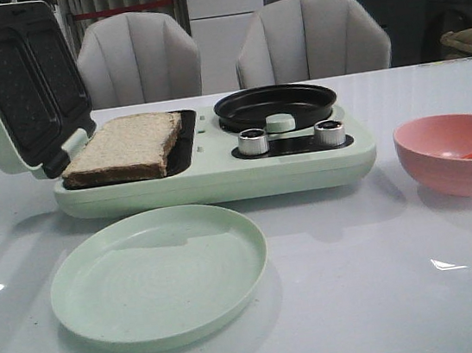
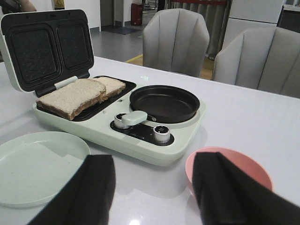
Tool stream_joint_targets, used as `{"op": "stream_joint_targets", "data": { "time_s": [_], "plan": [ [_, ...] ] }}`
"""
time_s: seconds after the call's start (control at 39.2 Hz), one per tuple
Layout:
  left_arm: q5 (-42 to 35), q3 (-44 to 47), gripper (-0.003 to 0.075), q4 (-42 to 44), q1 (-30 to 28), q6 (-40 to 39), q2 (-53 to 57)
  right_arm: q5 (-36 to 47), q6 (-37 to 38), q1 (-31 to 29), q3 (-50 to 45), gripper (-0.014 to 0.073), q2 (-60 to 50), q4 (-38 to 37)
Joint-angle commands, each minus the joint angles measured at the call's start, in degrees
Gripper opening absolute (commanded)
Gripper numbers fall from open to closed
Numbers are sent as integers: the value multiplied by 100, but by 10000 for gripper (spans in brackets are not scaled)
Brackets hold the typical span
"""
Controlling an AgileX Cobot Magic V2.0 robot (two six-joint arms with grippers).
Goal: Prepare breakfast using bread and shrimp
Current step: 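Move the left gripper toward the sandwich maker lid handle, then grasp the silver lid handle and swing the lid down over the bread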
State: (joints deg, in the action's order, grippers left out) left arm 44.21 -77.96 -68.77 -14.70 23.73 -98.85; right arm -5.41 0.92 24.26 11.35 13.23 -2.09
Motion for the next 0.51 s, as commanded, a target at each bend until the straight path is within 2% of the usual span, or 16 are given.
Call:
{"op": "stream_joint_targets", "data": {
  "time_s": [0.0, 0.15, 0.41, 0.49],
  "plan": [
    [173, -196, 439, -783, -4, 292, 70, 499, -9, 3, 157, 470, 27, -37],
    [351, -208, 439, -1245, 31, 699, -72, 499, -9, 3, 157, 470, 27, -37],
    [337, -208, 436, -1394, 92, 971, -83, 499, -9, 3, 157, 470, 27, -37],
    [344, -208, 405, -1394, 145, 983, -83, 499, -9, 3, 157, 470, 27, -37]
  ]
}}
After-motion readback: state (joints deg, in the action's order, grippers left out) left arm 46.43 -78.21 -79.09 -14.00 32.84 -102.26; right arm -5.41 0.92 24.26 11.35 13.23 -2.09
